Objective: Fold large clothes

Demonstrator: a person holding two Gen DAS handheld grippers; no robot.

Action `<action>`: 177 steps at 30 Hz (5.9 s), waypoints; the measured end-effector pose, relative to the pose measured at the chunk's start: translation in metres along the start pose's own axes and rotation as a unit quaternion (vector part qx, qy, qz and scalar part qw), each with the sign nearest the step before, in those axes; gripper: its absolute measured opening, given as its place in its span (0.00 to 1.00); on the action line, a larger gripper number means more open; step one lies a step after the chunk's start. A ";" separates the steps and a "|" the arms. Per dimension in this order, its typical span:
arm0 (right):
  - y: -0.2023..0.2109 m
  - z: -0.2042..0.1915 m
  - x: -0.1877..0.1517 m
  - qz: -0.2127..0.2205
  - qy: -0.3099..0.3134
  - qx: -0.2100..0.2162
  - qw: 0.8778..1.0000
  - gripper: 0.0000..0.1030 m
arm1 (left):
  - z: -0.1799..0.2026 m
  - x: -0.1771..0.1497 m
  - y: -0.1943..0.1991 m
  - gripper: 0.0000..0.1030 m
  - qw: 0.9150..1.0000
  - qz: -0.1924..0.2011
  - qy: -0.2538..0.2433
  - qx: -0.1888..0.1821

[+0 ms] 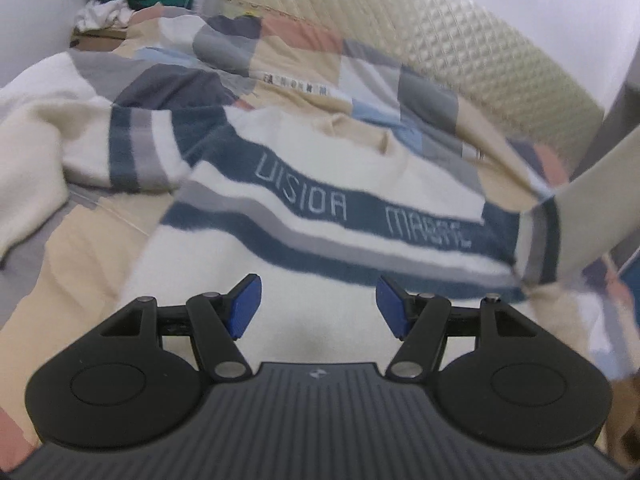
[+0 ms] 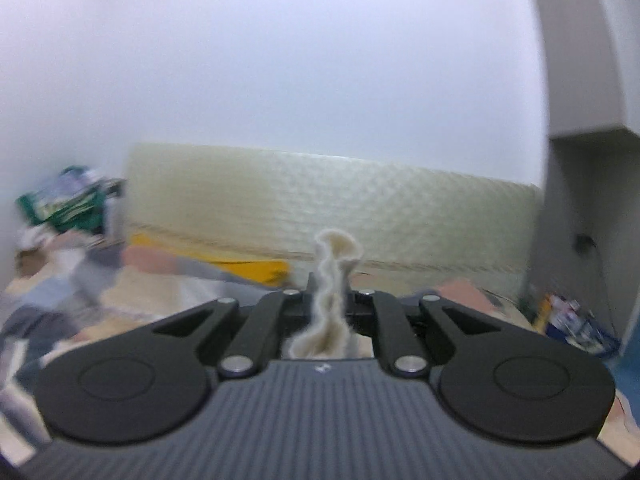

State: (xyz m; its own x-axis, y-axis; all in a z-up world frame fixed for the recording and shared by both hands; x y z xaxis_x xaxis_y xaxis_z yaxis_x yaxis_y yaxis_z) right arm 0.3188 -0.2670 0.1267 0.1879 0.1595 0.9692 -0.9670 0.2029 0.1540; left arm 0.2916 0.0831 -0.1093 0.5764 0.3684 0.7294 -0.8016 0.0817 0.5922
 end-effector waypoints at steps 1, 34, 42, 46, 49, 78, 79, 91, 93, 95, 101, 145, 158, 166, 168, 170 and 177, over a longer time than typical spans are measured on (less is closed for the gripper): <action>0.007 -0.021 0.000 0.001 0.013 0.013 1.000 0.09 | -0.005 0.003 0.005 0.67 1.000 0.002 0.009 -0.005; 0.111 -0.282 -0.220 -0.253 0.019 0.271 0.928 0.55 | -0.023 -0.016 -0.013 0.67 0.991 -0.059 0.077 -0.086; 0.094 -0.202 -0.229 -0.287 -0.116 0.156 0.938 0.55 | 0.005 -0.057 -0.039 0.66 0.987 -0.123 0.052 -0.094; 0.064 -0.174 -0.247 -0.289 -0.188 0.111 0.932 0.55 | 0.017 -0.071 -0.052 0.57 0.986 -0.141 0.032 -0.085; 0.047 -0.162 -0.253 -0.283 -0.214 0.099 0.930 0.55 | 0.030 -0.078 -0.053 0.34 0.983 -0.155 0.016 -0.098; 0.049 -0.216 -0.256 -0.261 -0.130 0.185 0.938 0.37 | 0.004 -0.078 -0.021 0.07 0.990 -0.138 -0.034 -0.002; 0.049 -0.217 -0.258 -0.263 -0.127 0.185 0.938 0.37 | 0.004 -0.078 -0.023 0.07 0.990 -0.139 -0.034 -0.001; 0.050 -0.217 -0.263 -0.272 -0.119 0.182 0.938 0.37 | -0.005 -0.055 -0.005 0.58 0.996 -0.085 0.013 0.008; 0.050 -0.217 -0.262 -0.271 -0.117 0.182 0.938 0.37 | -0.009 -0.050 -0.005 0.58 0.997 -0.075 0.017 0.017; 0.051 -0.218 -0.262 -0.270 -0.111 0.183 0.939 0.37 | -0.012 -0.048 -0.009 0.58 0.997 -0.075 0.016 0.027; 0.054 -0.219 -0.260 -0.266 -0.101 0.185 0.941 0.38 | -0.026 -0.043 -0.019 0.58 0.996 -0.062 0.027 0.055; 0.048 -0.225 -0.259 -0.285 -0.163 0.196 0.924 0.38 | -0.285 0.041 0.022 0.65 0.981 -0.038 0.118 0.149; 0.045 -0.226 -0.261 -0.285 -0.169 0.198 0.922 0.38 | -0.305 0.035 0.004 0.32 0.958 -0.024 0.164 0.234; 0.045 -0.223 -0.258 -0.286 -0.178 0.201 0.920 0.38 | -0.261 0.103 0.049 0.12 0.943 0.008 0.017 0.332; 0.046 -0.222 -0.255 -0.284 -0.181 0.201 0.920 0.38 | -0.244 0.130 0.064 0.12 0.935 0.019 -0.038 0.351; 0.048 -0.220 -0.251 -0.279 -0.178 0.201 0.922 0.38 | -0.218 0.157 0.082 0.12 0.928 0.036 -0.090 0.360; 0.057 -0.204 -0.231 -0.258 -0.179 0.194 0.929 0.38 | -0.075 0.222 0.128 0.12 0.912 0.087 -0.255 0.310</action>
State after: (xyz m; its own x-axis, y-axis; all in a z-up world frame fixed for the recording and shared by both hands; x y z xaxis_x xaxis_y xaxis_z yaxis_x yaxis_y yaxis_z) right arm 0.2554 -0.0950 -0.1276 0.6416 -0.2073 0.7385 -0.7664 -0.2117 0.6065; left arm 0.3051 0.2455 0.1030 0.5747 -0.1657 0.8014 -0.7352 -0.5347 0.4167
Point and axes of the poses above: each gripper's, at about its wrist camera, not at the fingertips, and y roughly against the way its jaws point, z to its right, x to its top, the point moved 7 cm from there along -y, roughly the way its jaws point, and after that the axes turned 2 degrees about z, right-handed, at the moved point
